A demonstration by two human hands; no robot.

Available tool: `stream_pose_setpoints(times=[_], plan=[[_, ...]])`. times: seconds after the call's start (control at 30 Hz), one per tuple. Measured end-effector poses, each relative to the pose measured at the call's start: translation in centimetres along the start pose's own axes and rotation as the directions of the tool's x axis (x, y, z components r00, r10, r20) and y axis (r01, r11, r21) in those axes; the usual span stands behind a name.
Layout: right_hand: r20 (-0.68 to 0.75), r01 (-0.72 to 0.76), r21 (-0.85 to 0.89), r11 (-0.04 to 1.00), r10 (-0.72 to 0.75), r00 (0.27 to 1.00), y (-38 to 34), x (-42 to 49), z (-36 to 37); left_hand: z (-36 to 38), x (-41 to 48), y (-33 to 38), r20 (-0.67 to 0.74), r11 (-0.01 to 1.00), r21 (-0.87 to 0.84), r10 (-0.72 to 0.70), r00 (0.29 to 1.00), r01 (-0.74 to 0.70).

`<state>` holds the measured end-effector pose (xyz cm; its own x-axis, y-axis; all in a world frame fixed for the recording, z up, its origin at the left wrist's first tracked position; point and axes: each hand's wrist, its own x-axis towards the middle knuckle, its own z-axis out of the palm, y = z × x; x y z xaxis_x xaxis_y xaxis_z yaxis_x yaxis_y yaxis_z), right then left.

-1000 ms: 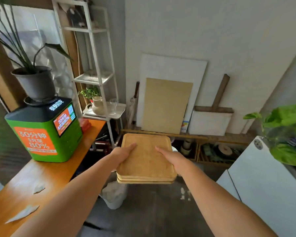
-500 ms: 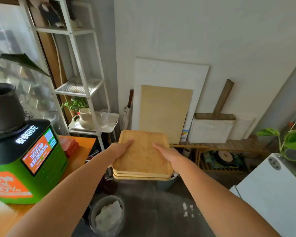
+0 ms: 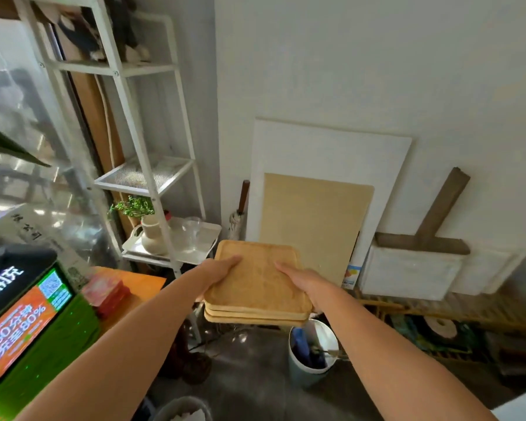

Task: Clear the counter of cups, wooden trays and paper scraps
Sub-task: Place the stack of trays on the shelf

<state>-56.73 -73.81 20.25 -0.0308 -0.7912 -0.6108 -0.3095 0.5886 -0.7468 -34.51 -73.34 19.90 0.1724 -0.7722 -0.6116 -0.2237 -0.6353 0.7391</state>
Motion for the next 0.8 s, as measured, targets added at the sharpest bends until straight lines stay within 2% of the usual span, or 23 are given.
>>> stream_pose_setpoints(times=[0.2,0.37,0.6,0.8], plan=[[0.030,0.023,-0.031,0.999,-0.022,0.999,-5.5,7.6,-4.9,2.7,4.6,6.6,-0.051,1.000,-0.011,0.009,0.999,-0.009],[0.138,0.023,-0.080,0.997,-0.012,0.990,-9.1,13.2,-6.7,3.5,7.8,9.3,-0.107,0.995,-0.089,-0.056,0.993,0.046],[0.277,0.059,-0.113,0.992,-0.025,0.961,-12.8,17.7,-3.1,0.1,11.0,10.2,-0.214,0.981,-0.110,-0.178,0.961,0.157],[0.345,0.085,-0.159,0.984,-0.026,0.938,-16.4,21.5,1.2,-4.0,14.6,10.6,-0.249,0.968,-0.185,-0.215,0.944,0.172]])
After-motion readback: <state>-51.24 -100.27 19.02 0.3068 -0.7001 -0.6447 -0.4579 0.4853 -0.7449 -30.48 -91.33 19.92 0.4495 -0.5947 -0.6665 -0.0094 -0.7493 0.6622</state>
